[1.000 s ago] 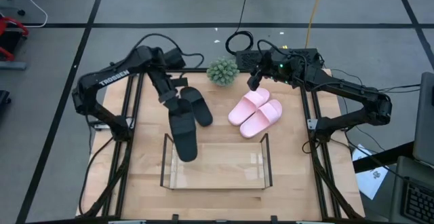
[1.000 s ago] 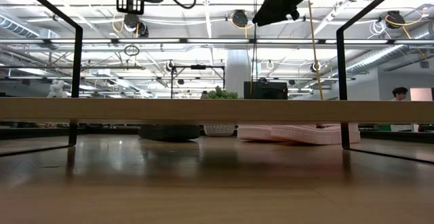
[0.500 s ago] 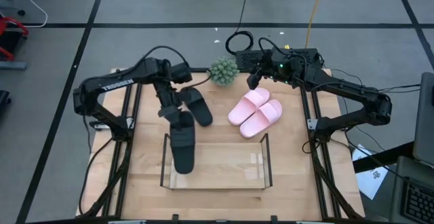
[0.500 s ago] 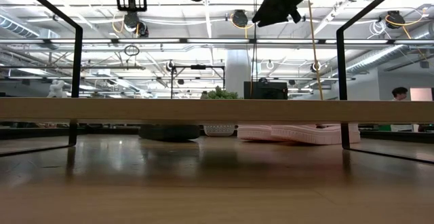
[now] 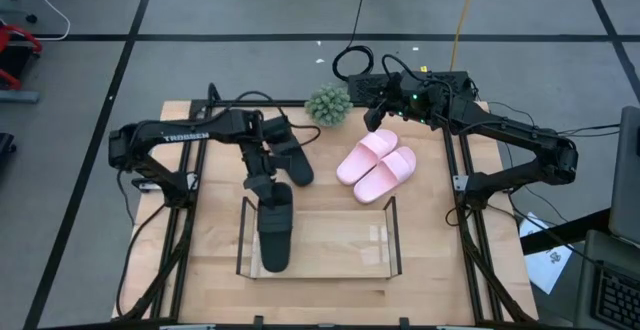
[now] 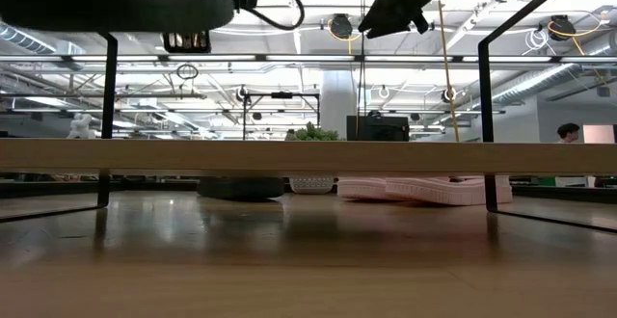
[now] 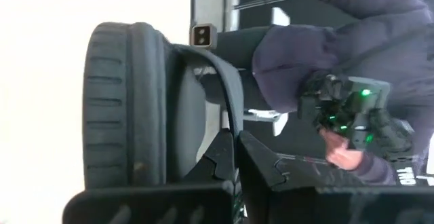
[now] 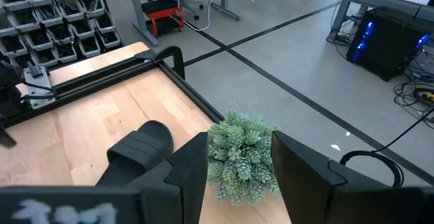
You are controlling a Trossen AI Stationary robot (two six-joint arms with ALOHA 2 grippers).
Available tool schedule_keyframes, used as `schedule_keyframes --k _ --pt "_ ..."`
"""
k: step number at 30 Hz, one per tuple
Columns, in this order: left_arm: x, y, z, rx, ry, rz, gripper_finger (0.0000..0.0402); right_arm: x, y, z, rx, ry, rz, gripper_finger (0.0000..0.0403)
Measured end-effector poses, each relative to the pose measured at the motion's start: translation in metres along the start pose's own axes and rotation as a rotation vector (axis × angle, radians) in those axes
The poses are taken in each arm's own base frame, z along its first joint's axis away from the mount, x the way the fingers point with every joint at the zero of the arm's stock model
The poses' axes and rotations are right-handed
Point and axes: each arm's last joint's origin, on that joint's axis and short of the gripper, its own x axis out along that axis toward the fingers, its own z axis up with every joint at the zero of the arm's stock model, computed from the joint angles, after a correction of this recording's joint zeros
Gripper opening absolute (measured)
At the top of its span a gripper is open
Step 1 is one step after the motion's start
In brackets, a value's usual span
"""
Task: Pick and place slides into the shelf
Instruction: Put the left black slipper on the shelf
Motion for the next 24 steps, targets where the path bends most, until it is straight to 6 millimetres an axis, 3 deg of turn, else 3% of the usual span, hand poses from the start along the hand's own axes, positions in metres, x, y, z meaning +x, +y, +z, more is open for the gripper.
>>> schedule_keyframes --k 9,24 --pt "0.018 0.019 -0.006 -0.045 0.026 -0.061 0.0000 0.000 0.000 0.000 0.000 0.000 0.000 0.0153" --pt "0.028 0.037 -0.016 -0.080 0.045 -0.055 0.0000 0.000 0.000 0.000 0.000 0.000 0.002 0.0153"
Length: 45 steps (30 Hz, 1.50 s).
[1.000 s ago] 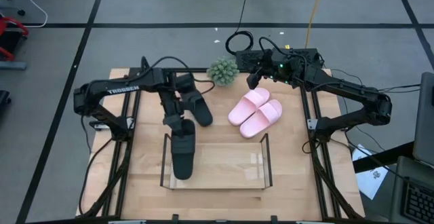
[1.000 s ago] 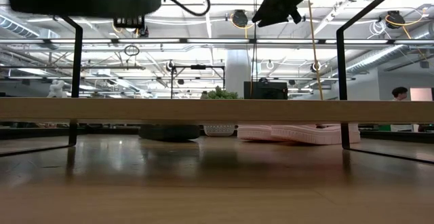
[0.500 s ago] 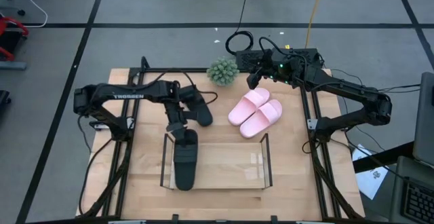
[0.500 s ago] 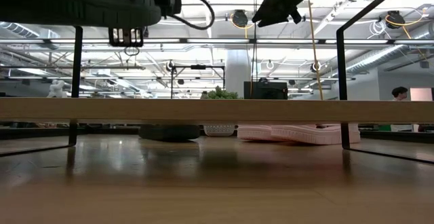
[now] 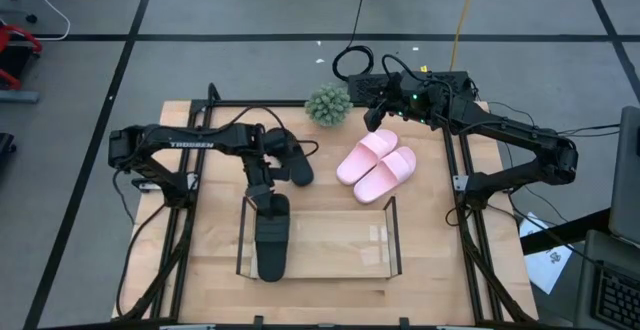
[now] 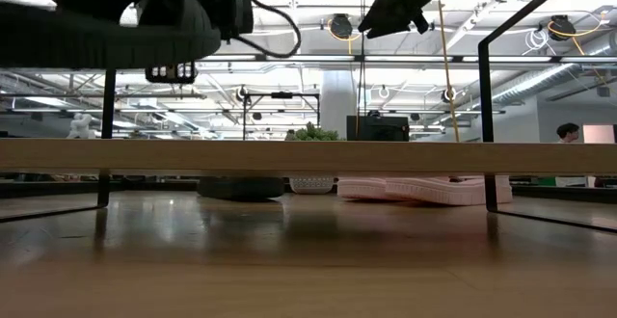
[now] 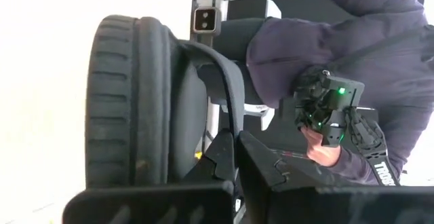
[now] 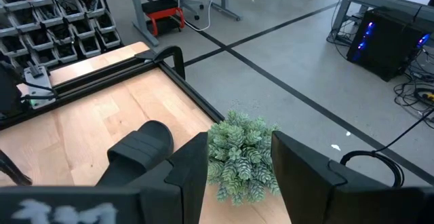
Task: Pick and place slides into the shelf
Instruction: Put the left black slipper on the shelf
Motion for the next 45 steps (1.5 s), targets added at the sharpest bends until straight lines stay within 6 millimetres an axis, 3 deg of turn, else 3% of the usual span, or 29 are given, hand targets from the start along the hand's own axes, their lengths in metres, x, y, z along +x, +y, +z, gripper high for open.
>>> schedule_keyframes --k 11,45 --pt "0.005 0.015 -0.009 -0.028 0.018 0.005 0.0000 0.000 0.000 0.000 0.001 0.000 0.000 0.0153" --pt "0.005 0.023 -0.011 0.029 0.010 0.095 0.0000 0.000 0.001 0.000 0.056 -0.001 0.004 0.0153"
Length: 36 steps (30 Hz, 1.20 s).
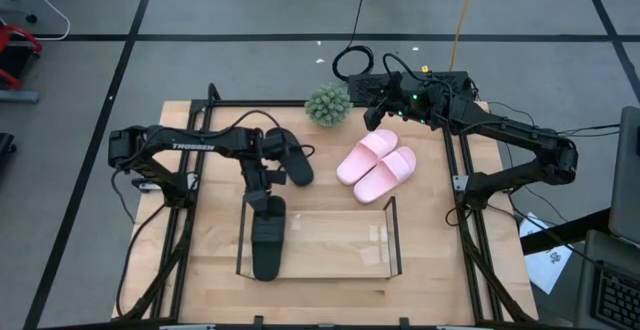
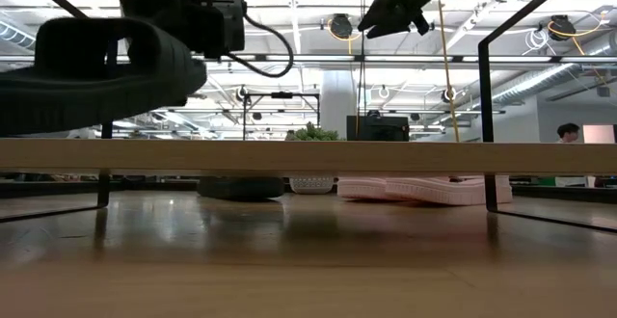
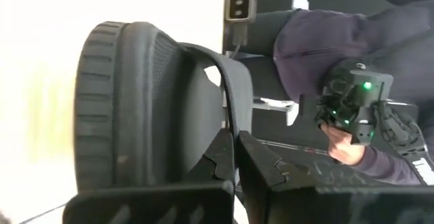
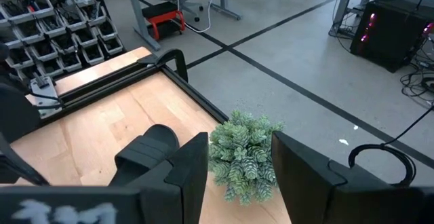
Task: Pick and place slides into the shelf
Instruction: Put the left black slipper on the shelf
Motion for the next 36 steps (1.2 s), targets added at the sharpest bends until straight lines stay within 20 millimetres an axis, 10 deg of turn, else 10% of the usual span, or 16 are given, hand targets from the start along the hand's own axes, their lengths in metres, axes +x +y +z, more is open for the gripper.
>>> schedule_keyframes --k 36 --pt "0.004 0.022 -0.012 -0.098 0.001 0.107 0.0004 0.000 0.001 0.004 -0.015 -0.042 0.008 0.0153"
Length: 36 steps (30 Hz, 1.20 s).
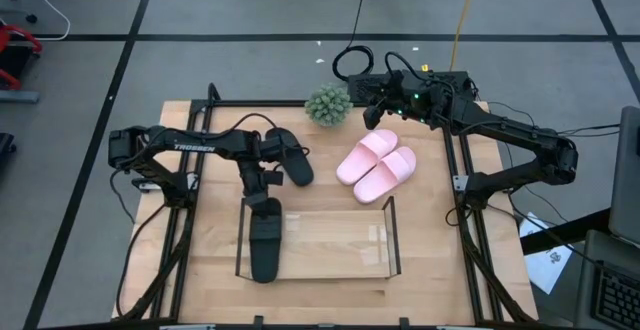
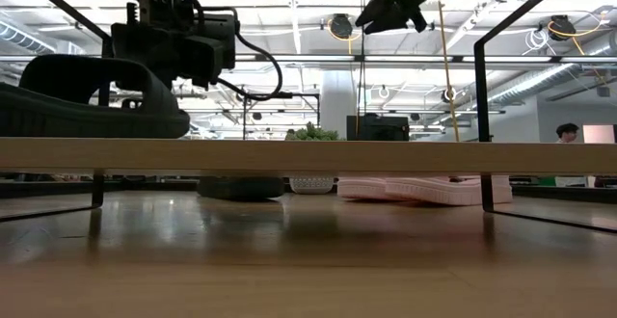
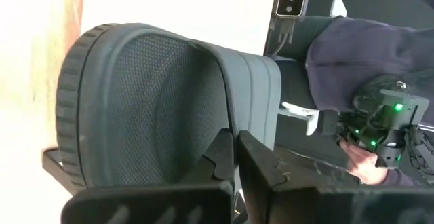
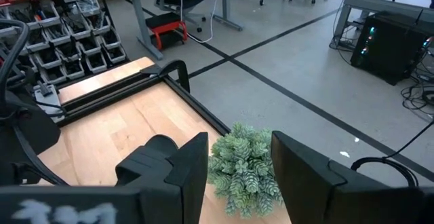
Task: Pick and place slides into the shelf
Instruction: Put the left black slipper on the shelf
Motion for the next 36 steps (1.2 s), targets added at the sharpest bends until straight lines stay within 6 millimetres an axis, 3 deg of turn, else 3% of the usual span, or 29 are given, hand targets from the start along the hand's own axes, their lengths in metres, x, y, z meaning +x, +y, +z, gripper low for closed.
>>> schedule_keyframes --k 25,36 --pt "-0.0001 0.0014 0.0002 -0.030 -0.006 0.049 0.0101 0.0000 0.0000 -0.0001 0.000 0.001 0.000 0.0153" --pt "-0.0030 0.0044 0.0008 -0.052 -0.023 0.096 0.0111 0.0000 0.0000 -0.0001 0.000 0.001 0.000 0.0153"
